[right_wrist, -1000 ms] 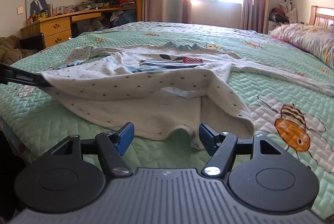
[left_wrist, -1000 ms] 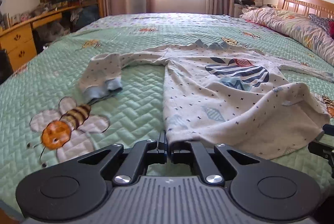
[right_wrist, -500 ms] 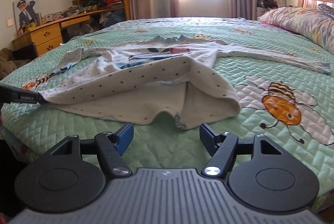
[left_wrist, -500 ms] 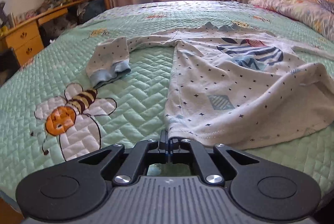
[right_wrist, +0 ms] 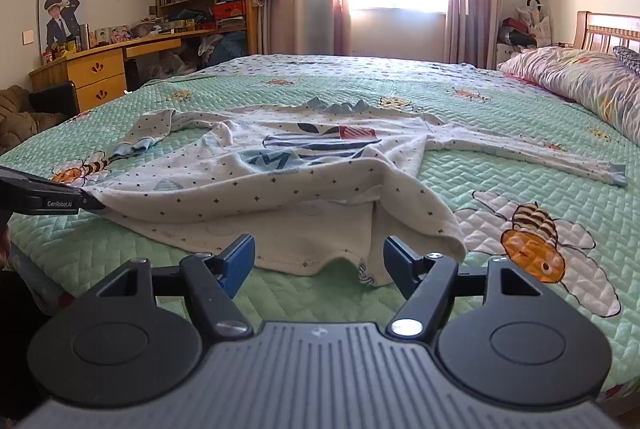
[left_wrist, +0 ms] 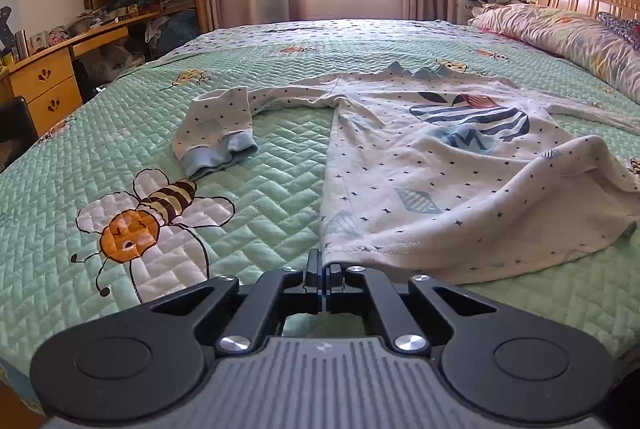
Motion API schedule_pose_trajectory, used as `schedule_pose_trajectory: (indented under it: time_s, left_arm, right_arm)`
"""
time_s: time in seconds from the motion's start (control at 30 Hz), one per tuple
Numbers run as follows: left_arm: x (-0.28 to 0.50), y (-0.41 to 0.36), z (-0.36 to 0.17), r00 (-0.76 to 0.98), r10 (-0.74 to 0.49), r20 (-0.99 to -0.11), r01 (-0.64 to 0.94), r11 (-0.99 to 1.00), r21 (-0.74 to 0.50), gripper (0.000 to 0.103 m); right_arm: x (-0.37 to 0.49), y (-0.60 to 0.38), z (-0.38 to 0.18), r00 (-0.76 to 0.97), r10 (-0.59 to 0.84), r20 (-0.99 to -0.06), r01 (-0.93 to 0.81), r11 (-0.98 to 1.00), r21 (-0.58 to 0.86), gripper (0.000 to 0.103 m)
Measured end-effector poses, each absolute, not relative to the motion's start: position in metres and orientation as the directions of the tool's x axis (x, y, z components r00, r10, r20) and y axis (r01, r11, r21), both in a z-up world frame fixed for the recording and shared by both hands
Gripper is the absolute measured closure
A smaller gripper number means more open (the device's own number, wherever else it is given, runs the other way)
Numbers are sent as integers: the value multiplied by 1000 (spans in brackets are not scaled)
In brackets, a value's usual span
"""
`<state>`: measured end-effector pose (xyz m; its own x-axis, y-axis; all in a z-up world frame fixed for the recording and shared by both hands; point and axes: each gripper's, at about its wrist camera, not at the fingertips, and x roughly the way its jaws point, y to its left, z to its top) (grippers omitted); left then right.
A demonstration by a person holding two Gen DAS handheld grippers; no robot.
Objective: Fold clothes
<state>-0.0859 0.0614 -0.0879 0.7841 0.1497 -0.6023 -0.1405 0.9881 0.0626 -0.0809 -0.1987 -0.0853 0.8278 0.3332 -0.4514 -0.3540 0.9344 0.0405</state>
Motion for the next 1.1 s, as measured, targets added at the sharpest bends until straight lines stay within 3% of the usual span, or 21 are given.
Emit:
schedule_pose_trajectory:
  time_s: [0.27, 0.6, 0.87, 1.1]
  left_arm:
    - [-90, 65, -83, 783, 145, -604, -164, 986, 24, 102]
    - [-85, 71, -81, 772, 167, -614, -199, 980, 15, 102]
    - [-79, 77, -85, 752, 189, -632, -225, 974, 24, 102]
    - [-75, 80, -86, 737, 196, -646, -237, 971, 24, 102]
  right_arm:
    - [-74, -231, -82, 863, 270, -428, -258, 962, 86, 25]
    - [-40, -249, -102, 880, 176, -441, -199, 980, -7, 24]
    - [0, -264, -127, 850, 161, -502, -124, 987, 106, 24]
    - [-6, -257, -146, 869, 158, -469, -171, 985, 15, 26]
